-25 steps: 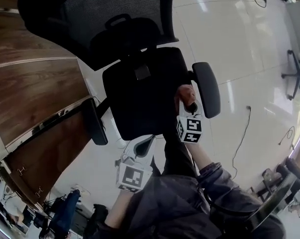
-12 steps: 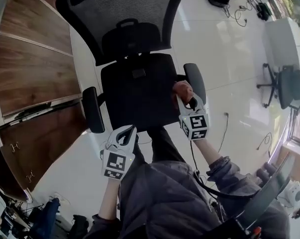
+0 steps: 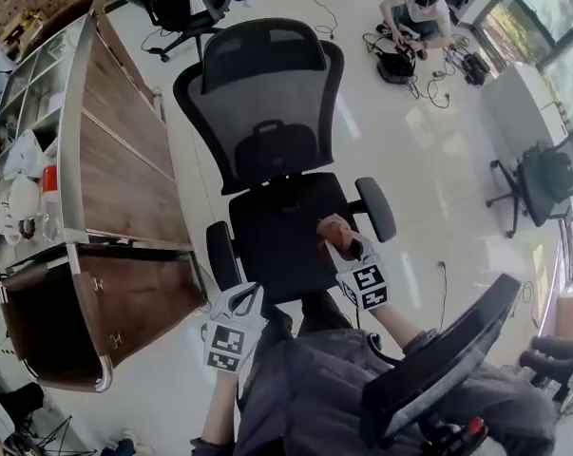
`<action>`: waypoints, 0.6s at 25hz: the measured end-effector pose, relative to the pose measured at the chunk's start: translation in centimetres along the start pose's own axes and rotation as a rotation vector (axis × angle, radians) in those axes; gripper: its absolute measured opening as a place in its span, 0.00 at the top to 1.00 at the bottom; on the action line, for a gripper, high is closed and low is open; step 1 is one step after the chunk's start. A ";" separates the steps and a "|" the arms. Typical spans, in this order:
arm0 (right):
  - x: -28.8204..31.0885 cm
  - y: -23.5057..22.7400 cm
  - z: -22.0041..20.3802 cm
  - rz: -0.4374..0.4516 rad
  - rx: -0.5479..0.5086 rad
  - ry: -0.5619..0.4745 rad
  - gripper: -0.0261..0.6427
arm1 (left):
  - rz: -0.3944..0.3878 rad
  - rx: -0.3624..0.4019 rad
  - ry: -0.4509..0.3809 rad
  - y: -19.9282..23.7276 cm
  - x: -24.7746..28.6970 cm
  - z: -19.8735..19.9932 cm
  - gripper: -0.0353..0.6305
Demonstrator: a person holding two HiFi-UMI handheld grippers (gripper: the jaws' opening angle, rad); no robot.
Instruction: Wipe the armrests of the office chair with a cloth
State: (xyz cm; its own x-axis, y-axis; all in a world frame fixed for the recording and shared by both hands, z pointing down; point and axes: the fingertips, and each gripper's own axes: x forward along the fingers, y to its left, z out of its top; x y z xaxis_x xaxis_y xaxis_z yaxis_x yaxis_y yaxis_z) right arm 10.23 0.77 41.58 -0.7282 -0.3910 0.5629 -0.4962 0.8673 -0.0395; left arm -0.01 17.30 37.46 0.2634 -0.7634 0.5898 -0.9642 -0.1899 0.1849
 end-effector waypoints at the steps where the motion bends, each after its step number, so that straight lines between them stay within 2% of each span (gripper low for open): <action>1: 0.1 1.1 0.5 0.009 -0.015 -0.010 0.83 | 0.000 0.006 -0.004 0.3 -0.7 -0.2 0.92; 8: -0.2 7.2 4.1 0.037 -0.060 -0.067 0.83 | -0.013 0.021 -0.026 1.5 -4.3 -1.8 0.92; 15: -0.7 8.5 6.1 0.007 -0.086 -0.100 0.83 | -0.023 0.045 -0.066 3.0 -5.4 -1.4 0.92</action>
State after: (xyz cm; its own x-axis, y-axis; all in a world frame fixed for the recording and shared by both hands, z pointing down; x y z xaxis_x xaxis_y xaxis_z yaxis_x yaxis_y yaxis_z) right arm 3.64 6.53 35.77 -0.7770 -0.4104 0.4773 -0.4519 0.8915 0.0308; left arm -4.31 21.71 35.94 0.2840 -0.7974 0.5324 -0.9588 -0.2338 0.1613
